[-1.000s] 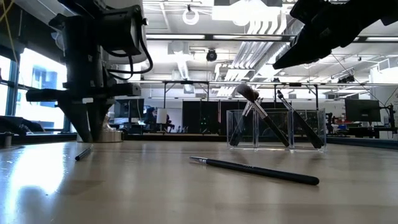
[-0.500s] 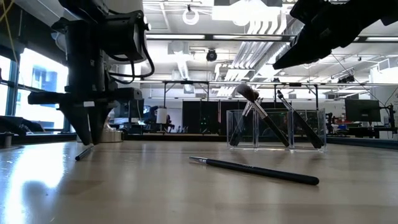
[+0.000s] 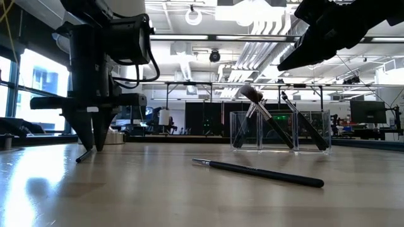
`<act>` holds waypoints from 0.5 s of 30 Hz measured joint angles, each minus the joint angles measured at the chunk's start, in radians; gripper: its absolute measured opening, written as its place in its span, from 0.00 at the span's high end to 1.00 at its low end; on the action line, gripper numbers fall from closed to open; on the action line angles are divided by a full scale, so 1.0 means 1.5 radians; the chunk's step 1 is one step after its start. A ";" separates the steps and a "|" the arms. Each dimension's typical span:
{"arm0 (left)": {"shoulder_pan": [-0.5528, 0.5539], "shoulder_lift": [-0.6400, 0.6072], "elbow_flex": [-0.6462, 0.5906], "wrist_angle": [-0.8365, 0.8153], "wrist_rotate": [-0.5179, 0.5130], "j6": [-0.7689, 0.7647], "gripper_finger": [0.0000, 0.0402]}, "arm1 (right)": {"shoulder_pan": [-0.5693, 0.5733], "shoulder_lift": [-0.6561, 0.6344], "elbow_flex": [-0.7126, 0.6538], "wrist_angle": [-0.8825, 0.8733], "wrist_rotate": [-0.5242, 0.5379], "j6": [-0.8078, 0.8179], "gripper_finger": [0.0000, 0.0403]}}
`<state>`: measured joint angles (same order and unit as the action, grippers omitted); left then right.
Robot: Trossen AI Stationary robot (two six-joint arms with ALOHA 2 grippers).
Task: Put items in baskets/containers
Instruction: Put the black eyeshadow brush into the transparent organizer
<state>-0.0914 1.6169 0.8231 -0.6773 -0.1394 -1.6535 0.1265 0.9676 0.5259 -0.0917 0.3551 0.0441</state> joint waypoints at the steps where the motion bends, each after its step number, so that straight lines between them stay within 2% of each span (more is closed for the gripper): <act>1: 0.000 0.000 0.000 0.000 0.000 0.000 0.82 | 0.000 0.000 0.000 0.000 0.000 0.000 1.00; 5: 0.000 0.001 -0.001 0.000 0.002 0.000 0.84 | 0.000 0.000 0.000 0.000 -0.005 0.000 0.99; 11: 0.000 0.002 -0.001 0.004 0.003 0.000 0.98 | 0.000 0.000 0.000 -0.001 -0.017 0.000 1.00; 15: 0.000 0.002 -0.002 0.004 0.003 0.000 0.98 | 0.000 0.000 0.000 -0.001 -0.017 0.000 1.00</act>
<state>-0.0917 1.6199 0.8207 -0.6716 -0.1347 -1.6534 0.1261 0.9676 0.5259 -0.0925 0.3302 0.0441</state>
